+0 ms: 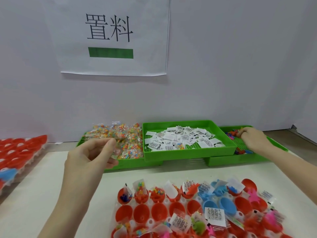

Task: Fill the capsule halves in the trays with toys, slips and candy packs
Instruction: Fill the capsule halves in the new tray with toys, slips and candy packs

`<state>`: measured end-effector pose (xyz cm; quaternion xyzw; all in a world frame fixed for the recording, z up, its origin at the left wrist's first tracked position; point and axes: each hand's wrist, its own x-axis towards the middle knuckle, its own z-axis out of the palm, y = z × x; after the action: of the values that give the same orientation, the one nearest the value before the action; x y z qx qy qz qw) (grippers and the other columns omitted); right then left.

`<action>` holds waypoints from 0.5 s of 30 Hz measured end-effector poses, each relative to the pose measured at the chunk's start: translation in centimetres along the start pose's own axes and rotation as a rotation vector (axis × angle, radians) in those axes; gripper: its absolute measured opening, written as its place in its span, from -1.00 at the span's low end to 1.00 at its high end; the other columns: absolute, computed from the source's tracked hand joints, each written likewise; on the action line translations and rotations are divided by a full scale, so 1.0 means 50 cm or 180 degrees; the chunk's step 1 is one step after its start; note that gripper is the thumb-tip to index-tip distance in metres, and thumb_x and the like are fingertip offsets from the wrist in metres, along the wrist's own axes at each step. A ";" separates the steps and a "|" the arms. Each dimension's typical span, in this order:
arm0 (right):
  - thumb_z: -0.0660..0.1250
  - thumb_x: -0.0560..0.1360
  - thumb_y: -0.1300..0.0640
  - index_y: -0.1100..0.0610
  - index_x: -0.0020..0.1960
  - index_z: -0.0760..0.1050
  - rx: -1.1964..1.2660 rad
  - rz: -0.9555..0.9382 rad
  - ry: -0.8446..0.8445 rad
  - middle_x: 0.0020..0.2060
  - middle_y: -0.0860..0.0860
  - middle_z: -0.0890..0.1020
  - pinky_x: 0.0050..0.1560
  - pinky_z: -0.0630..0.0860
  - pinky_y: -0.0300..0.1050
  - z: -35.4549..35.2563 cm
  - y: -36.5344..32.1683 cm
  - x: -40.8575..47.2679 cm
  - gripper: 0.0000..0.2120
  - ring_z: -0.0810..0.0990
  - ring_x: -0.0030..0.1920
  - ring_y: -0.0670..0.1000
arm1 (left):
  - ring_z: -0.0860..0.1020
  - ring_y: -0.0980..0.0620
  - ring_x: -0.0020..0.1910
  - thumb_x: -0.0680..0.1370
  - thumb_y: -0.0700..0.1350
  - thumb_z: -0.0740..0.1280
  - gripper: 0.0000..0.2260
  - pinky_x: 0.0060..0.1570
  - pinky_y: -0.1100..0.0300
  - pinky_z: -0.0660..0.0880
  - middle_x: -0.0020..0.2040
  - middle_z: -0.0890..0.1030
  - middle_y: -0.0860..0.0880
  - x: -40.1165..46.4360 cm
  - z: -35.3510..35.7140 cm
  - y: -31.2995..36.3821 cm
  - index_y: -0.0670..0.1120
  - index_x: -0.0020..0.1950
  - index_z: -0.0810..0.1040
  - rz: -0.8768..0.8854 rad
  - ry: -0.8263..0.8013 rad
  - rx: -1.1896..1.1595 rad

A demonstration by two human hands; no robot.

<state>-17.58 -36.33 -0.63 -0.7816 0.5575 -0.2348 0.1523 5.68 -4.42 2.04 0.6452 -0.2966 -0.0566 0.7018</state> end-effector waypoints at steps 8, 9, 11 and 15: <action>0.29 0.48 -0.01 0.04 0.13 0.56 -0.0094 -0.1220 -0.0557 -0.34 -0.18 0.47 -0.27 0.32 -0.17 -0.019 -0.125 -0.042 -0.73 0.43 -0.30 -0.13 | 0.54 0.18 -0.52 0.47 -0.14 0.38 -0.93 -0.40 0.42 0.50 -0.43 0.62 0.12 0.003 -0.001 -0.001 -0.01 -0.21 0.58 0.0034 0.0053 0.0075; 0.34 0.45 -0.07 0.02 0.17 0.54 -0.0472 -0.1323 -0.0944 -0.23 -0.19 0.53 -0.22 0.37 -0.19 -0.013 -0.140 -0.048 -0.67 0.48 -0.23 -0.15 | 0.54 0.18 -0.52 0.47 -0.14 0.38 -0.93 -0.40 0.42 0.50 -0.44 0.62 0.13 0.002 -0.001 0.000 -0.01 -0.21 0.58 0.0041 0.0052 0.0085; 0.39 0.41 -0.09 0.04 0.20 0.54 -0.0835 -0.1293 -0.1308 -0.10 -0.18 0.57 -0.11 0.40 -0.24 0.002 -0.155 -0.048 -0.59 0.51 -0.14 -0.16 | 0.53 0.20 -0.53 0.47 -0.15 0.37 -0.92 -0.42 0.45 0.48 -0.44 0.62 0.13 0.001 0.000 0.002 -0.02 -0.22 0.58 0.0066 0.0051 0.0097; 0.49 0.33 -0.01 0.08 -0.04 0.62 -0.0480 -0.0987 -0.1129 -0.38 -0.17 0.42 -0.21 0.38 -0.19 0.014 -0.157 -0.042 -0.73 0.36 -0.40 -0.21 | 0.53 0.20 -0.53 0.47 -0.14 0.37 -0.92 -0.44 0.46 0.46 -0.44 0.62 0.13 -0.001 0.002 0.007 -0.02 -0.22 0.58 0.0098 0.0048 0.0069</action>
<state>-11.49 -31.76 2.28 -0.8960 0.4113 -0.0723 0.1510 5.50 -4.42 2.34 0.6485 -0.3018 -0.0377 0.6978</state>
